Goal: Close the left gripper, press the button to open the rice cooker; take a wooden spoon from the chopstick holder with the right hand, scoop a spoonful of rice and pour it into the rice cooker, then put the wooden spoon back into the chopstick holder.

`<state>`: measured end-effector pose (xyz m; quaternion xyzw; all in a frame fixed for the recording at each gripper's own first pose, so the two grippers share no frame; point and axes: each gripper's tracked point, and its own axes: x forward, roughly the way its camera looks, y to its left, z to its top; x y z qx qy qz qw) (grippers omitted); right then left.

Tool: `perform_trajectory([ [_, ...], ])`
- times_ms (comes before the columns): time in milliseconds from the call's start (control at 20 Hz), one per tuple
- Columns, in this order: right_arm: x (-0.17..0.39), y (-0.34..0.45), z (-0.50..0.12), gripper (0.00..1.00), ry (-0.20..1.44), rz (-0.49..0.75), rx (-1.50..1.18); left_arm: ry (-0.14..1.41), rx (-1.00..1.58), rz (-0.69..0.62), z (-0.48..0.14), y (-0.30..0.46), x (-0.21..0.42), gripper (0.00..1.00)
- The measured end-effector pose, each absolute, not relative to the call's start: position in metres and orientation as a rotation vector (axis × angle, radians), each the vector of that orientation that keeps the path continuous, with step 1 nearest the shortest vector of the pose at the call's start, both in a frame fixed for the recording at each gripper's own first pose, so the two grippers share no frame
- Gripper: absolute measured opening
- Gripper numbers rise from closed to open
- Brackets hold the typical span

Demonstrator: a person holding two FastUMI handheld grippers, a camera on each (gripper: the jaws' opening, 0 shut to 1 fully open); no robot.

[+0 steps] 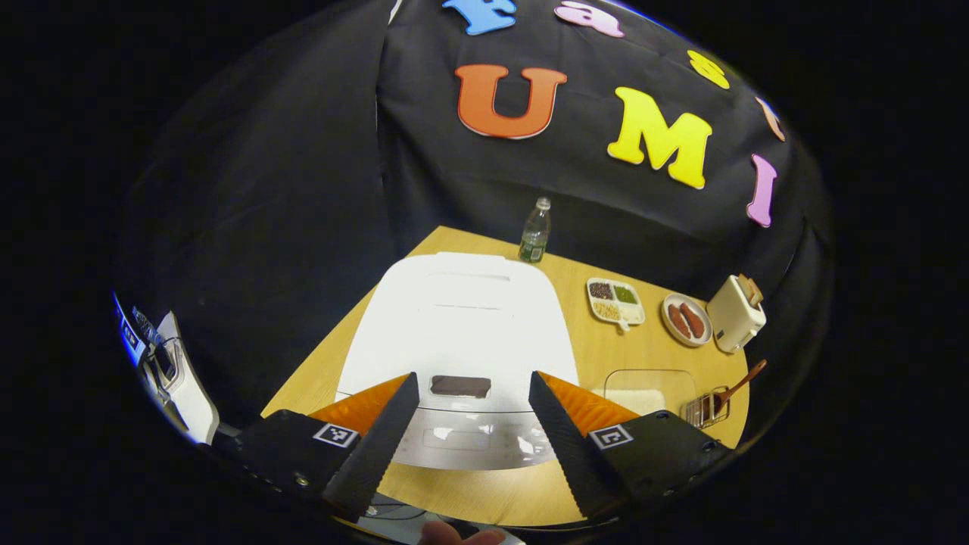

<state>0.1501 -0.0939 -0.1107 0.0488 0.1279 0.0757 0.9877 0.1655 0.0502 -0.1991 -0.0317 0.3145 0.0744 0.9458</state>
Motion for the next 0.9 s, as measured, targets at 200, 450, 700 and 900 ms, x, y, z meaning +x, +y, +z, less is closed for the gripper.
perform_trajectory([
  [200, 0.120, -0.084, -0.086, 1.00, 0.191, 0.140, 0.092, 0.428, -0.065, 0.090, -0.116, 0.021, 0.131, 0.95],
  [450, 0.045, -0.069, -0.050, 0.99, 0.101, 0.080, 0.067, 0.232, -0.060, -0.012, -0.043, -0.014, 0.046, 0.95],
  [700, -0.036, -0.055, -0.033, 1.00, 0.059, 0.030, 0.055, 0.111, -0.017, -0.121, -0.016, -0.041, -0.042, 0.94],
  [900, -0.089, -0.045, -0.025, 1.00, 0.043, 0.011, 0.030, 0.067, 0.006, -0.173, -0.014, -0.055, -0.099, 0.94],
])
